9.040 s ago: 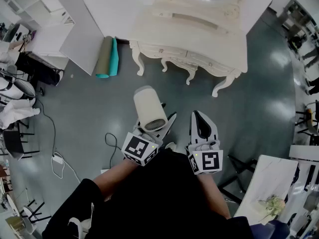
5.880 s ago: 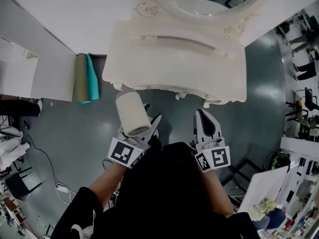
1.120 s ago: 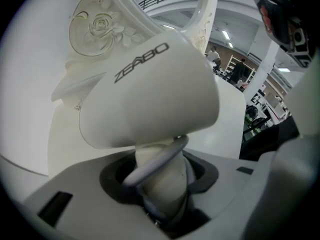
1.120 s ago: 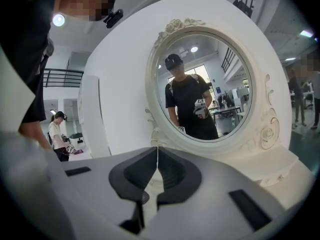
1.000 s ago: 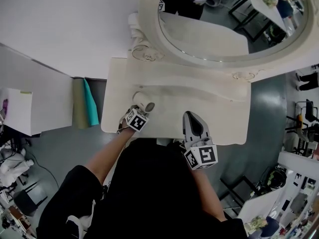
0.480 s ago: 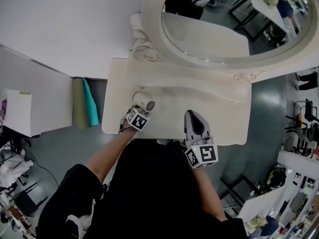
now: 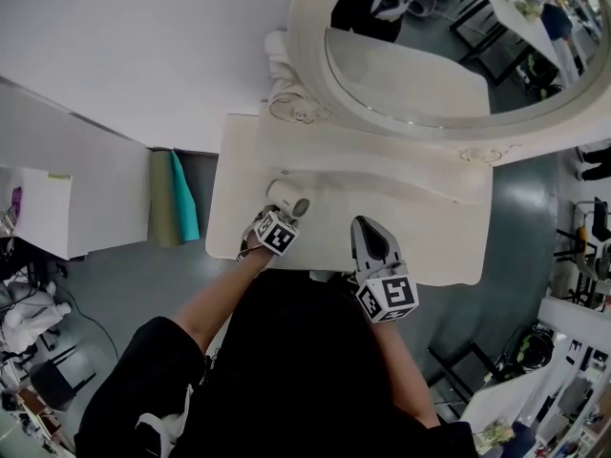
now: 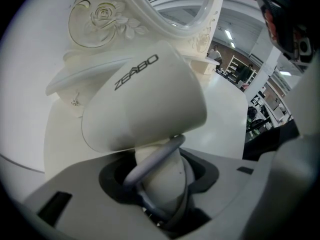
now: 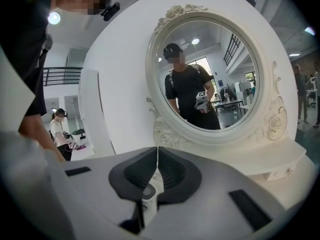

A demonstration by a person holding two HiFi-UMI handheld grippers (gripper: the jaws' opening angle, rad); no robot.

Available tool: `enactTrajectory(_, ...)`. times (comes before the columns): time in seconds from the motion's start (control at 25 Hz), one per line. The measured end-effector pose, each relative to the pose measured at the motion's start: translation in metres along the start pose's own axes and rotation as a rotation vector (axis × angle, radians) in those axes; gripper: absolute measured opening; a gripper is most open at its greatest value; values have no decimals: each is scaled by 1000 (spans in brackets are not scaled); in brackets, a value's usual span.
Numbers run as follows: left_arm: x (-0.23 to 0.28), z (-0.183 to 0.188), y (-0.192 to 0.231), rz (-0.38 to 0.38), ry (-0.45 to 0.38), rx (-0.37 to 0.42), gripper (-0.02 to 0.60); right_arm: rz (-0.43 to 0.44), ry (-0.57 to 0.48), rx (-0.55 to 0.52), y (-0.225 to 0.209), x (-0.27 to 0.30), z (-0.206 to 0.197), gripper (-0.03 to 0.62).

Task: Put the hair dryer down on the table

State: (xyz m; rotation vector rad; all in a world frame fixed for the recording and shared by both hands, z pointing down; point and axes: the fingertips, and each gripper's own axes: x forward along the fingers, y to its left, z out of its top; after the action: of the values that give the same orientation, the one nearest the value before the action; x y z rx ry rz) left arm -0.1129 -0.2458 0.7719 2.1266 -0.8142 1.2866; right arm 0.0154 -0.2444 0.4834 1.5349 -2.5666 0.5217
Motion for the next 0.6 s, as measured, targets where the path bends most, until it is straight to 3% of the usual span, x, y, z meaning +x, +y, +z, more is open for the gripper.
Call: enactTrajectory(0.6, 4, 0, -2, 24, -10, 14, 247, 6, 33, 39, -1, -5, -15, 20)
